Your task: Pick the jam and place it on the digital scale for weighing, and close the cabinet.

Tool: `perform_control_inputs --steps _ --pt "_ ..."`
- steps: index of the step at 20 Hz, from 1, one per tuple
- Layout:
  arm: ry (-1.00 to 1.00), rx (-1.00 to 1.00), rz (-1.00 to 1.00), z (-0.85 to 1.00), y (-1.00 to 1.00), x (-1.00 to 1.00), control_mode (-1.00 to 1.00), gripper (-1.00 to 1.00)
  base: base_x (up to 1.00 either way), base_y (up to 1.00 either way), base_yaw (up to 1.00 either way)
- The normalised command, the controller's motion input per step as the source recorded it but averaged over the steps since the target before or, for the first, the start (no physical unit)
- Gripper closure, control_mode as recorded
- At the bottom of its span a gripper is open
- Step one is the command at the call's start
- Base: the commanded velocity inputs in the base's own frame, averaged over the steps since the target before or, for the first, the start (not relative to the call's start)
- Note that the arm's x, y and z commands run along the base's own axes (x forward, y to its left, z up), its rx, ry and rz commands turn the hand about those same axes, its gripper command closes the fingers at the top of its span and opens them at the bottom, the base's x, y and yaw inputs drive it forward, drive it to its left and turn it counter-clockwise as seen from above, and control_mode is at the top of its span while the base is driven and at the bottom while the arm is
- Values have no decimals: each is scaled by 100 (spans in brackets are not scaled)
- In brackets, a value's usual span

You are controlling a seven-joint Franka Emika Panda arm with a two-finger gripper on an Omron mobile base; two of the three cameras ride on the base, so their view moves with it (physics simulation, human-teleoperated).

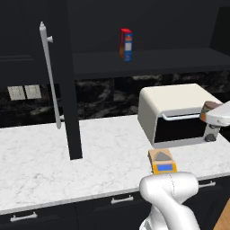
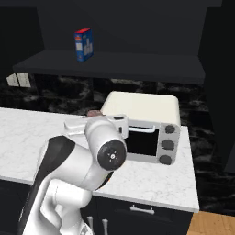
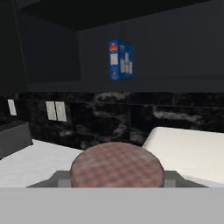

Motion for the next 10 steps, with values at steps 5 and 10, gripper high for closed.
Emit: perform_control_inputs --steps 5,10 --pt "5 0 54 -100 -19 -7 -100 100 0 0 0" --pt "13 0 38 -87 7 6 -100 100 0 0 0"
